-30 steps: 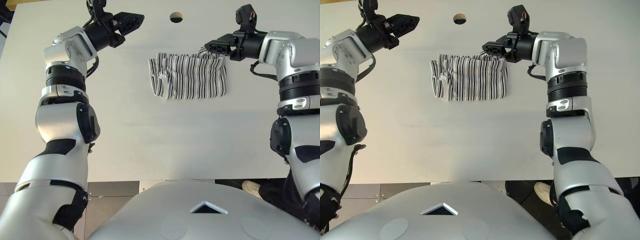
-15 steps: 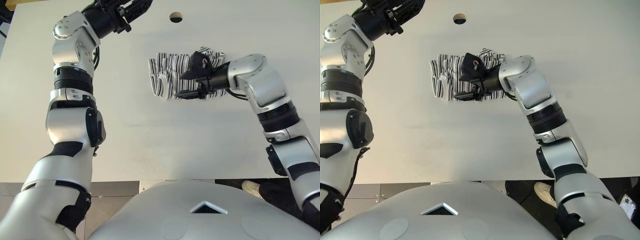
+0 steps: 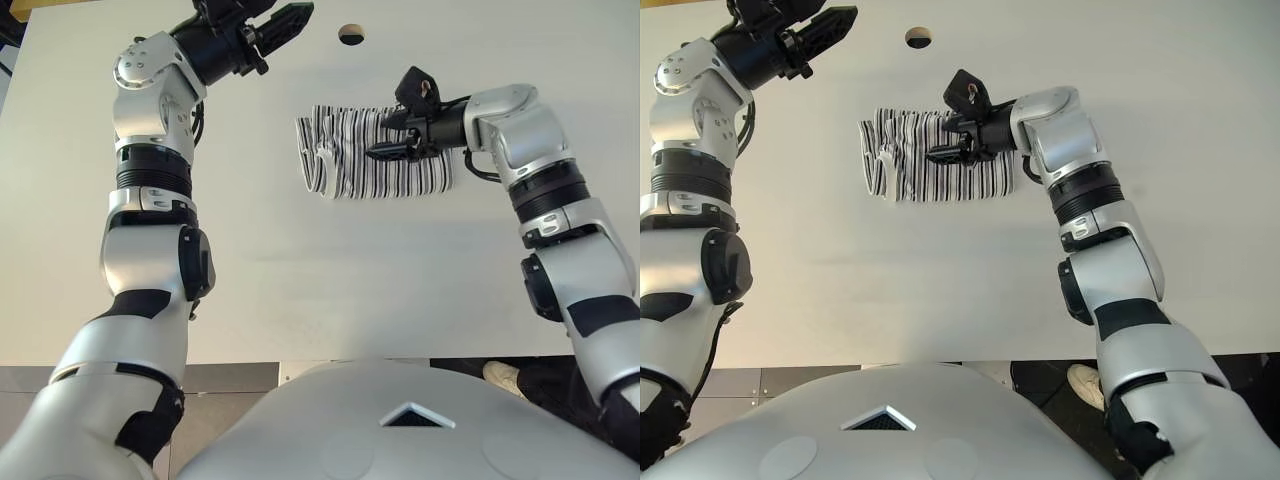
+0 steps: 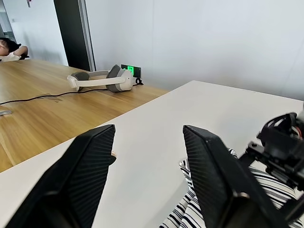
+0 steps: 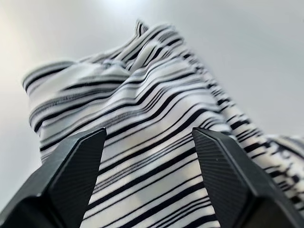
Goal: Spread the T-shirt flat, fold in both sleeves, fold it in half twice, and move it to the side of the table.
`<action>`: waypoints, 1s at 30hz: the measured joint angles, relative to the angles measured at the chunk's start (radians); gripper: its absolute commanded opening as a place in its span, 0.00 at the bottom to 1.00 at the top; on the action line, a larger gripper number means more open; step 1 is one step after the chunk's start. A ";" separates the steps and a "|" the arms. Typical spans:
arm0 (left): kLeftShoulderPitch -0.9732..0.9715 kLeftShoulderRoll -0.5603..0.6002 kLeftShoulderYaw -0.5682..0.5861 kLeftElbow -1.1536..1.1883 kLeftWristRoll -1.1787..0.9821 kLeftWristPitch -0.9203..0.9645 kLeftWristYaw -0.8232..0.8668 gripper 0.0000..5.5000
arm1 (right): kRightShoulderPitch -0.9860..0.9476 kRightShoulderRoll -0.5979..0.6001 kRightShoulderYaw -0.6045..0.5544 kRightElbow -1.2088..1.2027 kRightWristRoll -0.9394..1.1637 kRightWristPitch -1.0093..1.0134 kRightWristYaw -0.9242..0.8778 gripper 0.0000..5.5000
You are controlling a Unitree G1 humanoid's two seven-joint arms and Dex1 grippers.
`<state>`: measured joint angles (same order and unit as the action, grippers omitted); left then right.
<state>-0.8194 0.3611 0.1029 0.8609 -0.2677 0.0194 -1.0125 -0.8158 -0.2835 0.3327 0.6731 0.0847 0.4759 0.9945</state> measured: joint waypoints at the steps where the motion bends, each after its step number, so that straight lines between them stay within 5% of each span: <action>1: 0.000 0.000 0.000 0.000 0.000 0.000 0.000 0.48 | -0.014 0.002 -0.007 0.005 0.000 0.000 0.002 0.61; 15: 0.000 0.000 0.000 0.000 0.000 0.000 -0.002 0.48 | -0.001 0.058 0.028 0.203 -0.096 -0.156 0.006 0.61; 21: 0.002 0.001 0.001 -0.012 -0.002 0.002 -0.003 0.48 | -0.115 0.065 0.091 0.427 -0.225 -0.344 -0.125 0.61; 25: 0.007 0.002 0.002 -0.020 -0.002 0.002 -0.003 0.48 | -0.195 -0.071 0.191 0.543 -0.388 -0.411 -0.202 0.61; 30: 0.013 0.002 0.000 -0.025 -0.002 0.002 -0.004 0.48 | -0.190 -0.242 0.148 0.632 -0.405 -0.373 -0.163 0.61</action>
<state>-0.8068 0.3629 0.1024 0.8363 -0.2692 0.0216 -1.0163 -1.0063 -0.5252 0.4807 1.3054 -0.3198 0.1027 0.8311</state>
